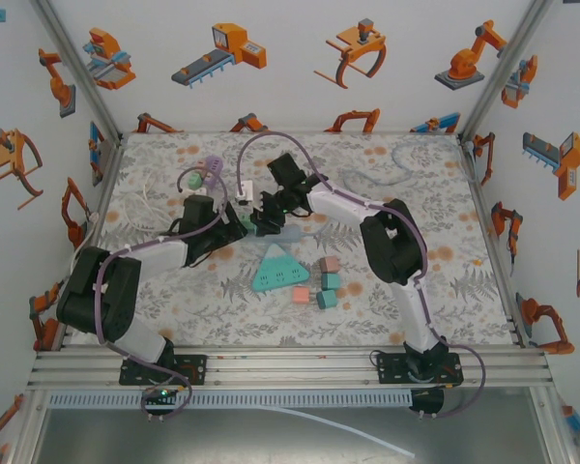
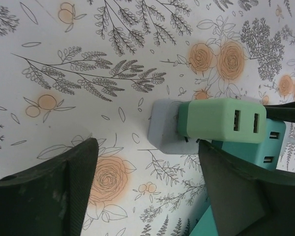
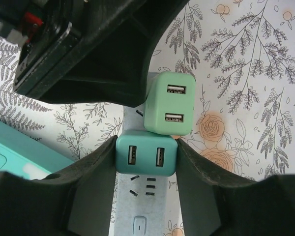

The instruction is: Pull the plug off the socket

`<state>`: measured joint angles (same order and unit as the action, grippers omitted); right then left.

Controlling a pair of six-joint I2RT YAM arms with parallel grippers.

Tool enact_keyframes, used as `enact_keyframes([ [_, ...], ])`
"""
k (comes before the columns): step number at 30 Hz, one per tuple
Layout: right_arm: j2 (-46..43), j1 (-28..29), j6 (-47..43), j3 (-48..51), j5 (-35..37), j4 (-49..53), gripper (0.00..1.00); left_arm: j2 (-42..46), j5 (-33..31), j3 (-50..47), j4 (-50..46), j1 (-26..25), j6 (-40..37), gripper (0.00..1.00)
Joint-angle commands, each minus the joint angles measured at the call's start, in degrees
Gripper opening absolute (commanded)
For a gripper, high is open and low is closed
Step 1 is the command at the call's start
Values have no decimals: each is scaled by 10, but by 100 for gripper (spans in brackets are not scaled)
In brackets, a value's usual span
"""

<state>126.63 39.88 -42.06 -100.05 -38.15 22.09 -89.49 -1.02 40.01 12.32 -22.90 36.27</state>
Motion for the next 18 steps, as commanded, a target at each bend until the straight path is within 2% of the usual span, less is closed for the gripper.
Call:
enact_keyframes([
  [1, 10, 5, 3, -16, -23, 10, 43, -13, -24, 13, -46, -7, -17, 71],
  [5, 12, 6, 4, -16, -20, 13, 38, -28, -38, 22, -57, -11, -17, 64],
  [11, 15, 10, 4, -16, -13, 17, 38, -50, -52, 38, -87, -20, -19, 56],
  [14, 15, 11, 6, -18, -19, 18, 30, -53, -58, 40, -96, -24, -20, 49],
  [16, 16, 13, 16, -25, -19, 17, 24, -55, -63, 42, -106, -26, -19, 48],
  [18, 17, 13, 36, -32, -28, 16, 22, -58, -71, 44, -116, -28, -12, 48],
])
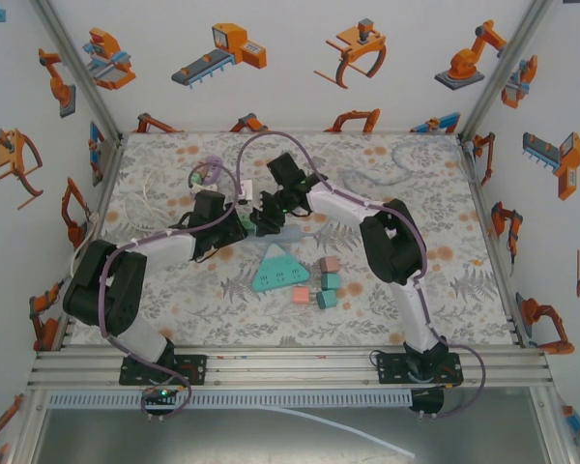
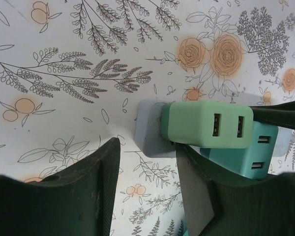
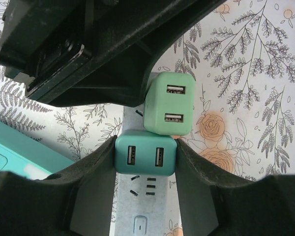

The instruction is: Pull the plug off the socket

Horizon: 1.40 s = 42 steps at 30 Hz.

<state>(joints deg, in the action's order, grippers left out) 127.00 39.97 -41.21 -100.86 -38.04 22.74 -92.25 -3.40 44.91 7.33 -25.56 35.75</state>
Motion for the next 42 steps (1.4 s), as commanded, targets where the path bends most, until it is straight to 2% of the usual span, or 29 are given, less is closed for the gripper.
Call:
enact_keyframes([
  [1, 13, 12, 35, -25, -34, 5, 21, -32, -51, -5, -70, -3, -4, 48],
  [10, 0, 6, 97, -31, -69, -23, 14, -36, -62, -33, -63, -17, 28, 48],
  [12, -6, 8, 75, -23, -56, -19, 12, -36, -65, -34, -68, -19, 28, 49],
  [15, -16, 25, -2, -18, 8, 15, 11, -36, -75, -34, -72, -19, 31, 49],
  [17, -21, 28, -12, -14, 20, 15, 10, -41, -84, -30, -80, -19, 34, 49],
  [24, -21, 22, 54, -41, -52, 10, 10, -60, -93, -25, -92, -19, 49, 48],
  [29, -27, 13, 109, -43, -53, -36, 8, -58, -97, -26, -99, -19, 47, 48],
  [31, -34, 17, 83, -40, -43, -31, 8, -56, -99, -26, -100, -19, 48, 48],
  [35, -43, 32, 2, -34, 29, 13, 8, -61, -101, -20, -106, -19, 45, 48],
  [42, -49, 22, 63, -42, -27, 8, 7, -77, -113, -17, -118, -19, 53, 47],
])
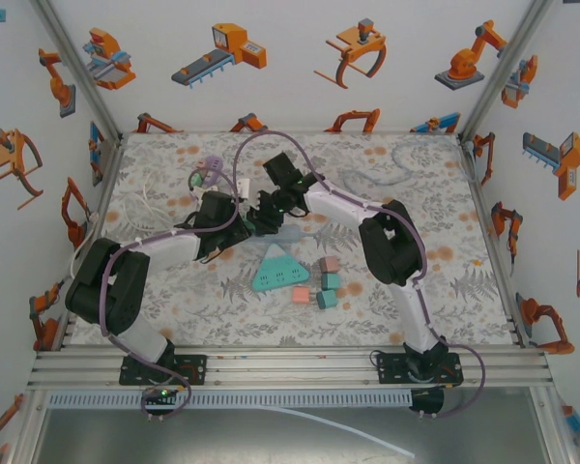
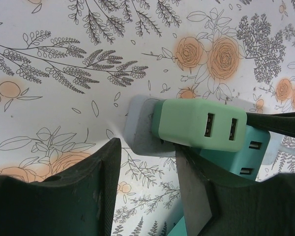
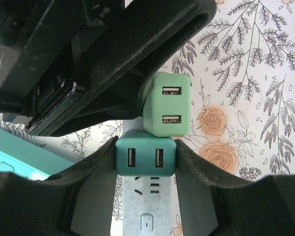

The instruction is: Pull the plug off the socket

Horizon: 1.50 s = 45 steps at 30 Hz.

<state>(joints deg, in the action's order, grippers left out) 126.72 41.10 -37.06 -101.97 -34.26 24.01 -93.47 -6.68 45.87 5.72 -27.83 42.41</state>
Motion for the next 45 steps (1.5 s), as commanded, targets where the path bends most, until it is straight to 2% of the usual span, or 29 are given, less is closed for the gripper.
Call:
enact_keyframes([
  [1, -46, 10, 30, -32, -66, -8, 7, -65, -82, -28, -103, 3, -13, 46],
  [13, -60, 6, 83, -35, -58, -36, 6, -69, -90, -24, -111, 3, -9, 45],
  [18, -77, 12, 15, -24, -12, -15, 6, -75, -95, -24, -115, 3, -7, 45],
  [23, -77, -1, 65, -33, -79, -28, 5, -83, -96, -23, -113, 3, -4, 45],
  [28, -74, 21, -22, -44, 1, 31, 4, -85, -96, -24, -114, 3, -2, 45],
  [33, -78, 8, 40, -46, -60, -1, 3, -87, -99, -23, -115, 3, -3, 45],
  [37, -77, 21, -15, -54, 2, 31, 2, -87, -99, -22, -115, 3, -2, 45],
  [43, -82, 13, 46, -54, -36, 6, 1, -87, -100, -20, -115, 3, -3, 45],
  [45, -79, 23, 11, -56, 4, 23, 0, -87, -100, -22, -115, 3, -3, 45],
])
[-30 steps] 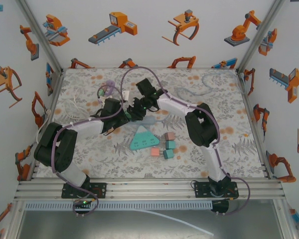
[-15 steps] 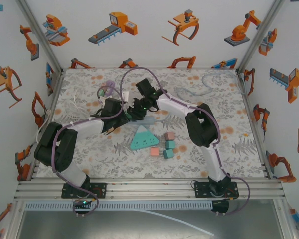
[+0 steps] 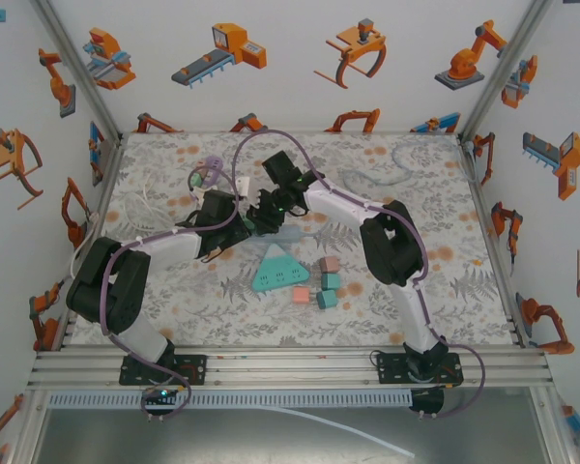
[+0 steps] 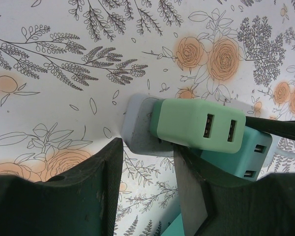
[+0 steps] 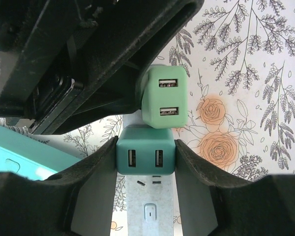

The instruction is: Pull the plug off the socket

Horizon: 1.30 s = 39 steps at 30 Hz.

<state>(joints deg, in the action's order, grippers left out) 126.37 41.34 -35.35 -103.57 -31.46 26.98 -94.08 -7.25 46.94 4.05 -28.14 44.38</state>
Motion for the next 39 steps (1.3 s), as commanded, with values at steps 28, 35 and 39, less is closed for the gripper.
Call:
enact_keyframes([
  [28, -59, 37, 58, -138, 14, 28, 0, -97, -76, -33, -73, 6, -29, 44],
  [35, -69, 37, 103, -141, 44, 38, 2, -96, -74, -34, -70, 6, -30, 44],
  [39, -82, 36, 217, -131, 98, 28, 7, -96, -73, -37, -67, 6, -32, 44],
])
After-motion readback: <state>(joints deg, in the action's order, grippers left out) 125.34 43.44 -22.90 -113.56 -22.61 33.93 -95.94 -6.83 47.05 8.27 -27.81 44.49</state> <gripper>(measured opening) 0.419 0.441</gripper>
